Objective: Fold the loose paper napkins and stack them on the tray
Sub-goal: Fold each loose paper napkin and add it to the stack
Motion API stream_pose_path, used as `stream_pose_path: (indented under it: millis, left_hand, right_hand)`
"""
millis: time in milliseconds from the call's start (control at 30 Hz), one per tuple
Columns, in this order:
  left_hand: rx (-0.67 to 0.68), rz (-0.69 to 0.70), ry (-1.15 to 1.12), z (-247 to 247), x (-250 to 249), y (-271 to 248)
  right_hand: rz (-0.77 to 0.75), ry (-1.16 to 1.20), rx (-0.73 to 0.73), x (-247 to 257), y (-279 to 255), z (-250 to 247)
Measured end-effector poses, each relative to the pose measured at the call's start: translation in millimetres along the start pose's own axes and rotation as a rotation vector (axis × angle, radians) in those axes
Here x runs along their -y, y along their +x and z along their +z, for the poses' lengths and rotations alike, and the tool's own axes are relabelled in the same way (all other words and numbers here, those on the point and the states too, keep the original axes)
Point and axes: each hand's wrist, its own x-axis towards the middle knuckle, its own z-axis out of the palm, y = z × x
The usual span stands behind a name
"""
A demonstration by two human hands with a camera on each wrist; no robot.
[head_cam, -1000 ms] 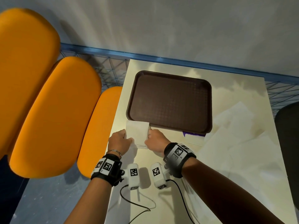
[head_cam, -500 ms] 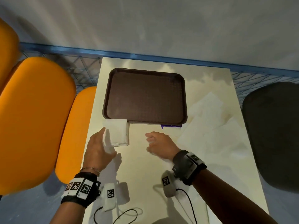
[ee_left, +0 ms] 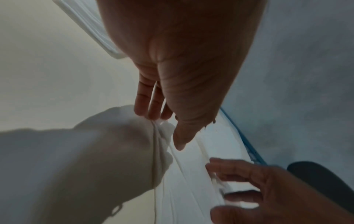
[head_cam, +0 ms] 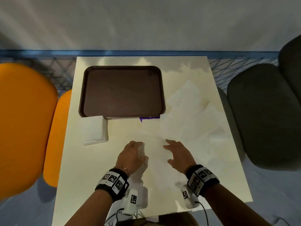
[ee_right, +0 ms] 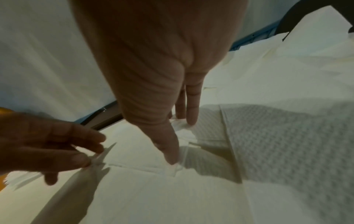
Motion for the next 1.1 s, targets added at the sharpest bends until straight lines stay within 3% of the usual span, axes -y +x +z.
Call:
stream_pose_path:
  millis: [200,433,633,767,933,1100]
  left_hand:
    - [-0.048,-0.125,0.258,29,-32,8]
    - [-0.002,-0.223,0.059,39,-41,12]
    - [-0.251,-0.258,0.211,34,-39,12]
    - [-0.333,-0.087,0.285,25,-46,10]
    - [-0.487,0.159,0.405,13,-65,-3]
    - [-0.517,0.177,0.344,-14,-99,-25]
  right_hand:
    - [-0.042,0.023,-0.049,-6,-3,5]
    - [-0.12,-0.065,-0.041,-19,-2,-12]
    - [-0.201,-0.08,-0.036,-35,3,-16]
    - [-0.223,-0.084,-0.006,-39,4,-18]
    - [-0.206,0.102,0.146,-39,-5,-43]
    - [-0.335,0.138,0.087,-19,-25,-78]
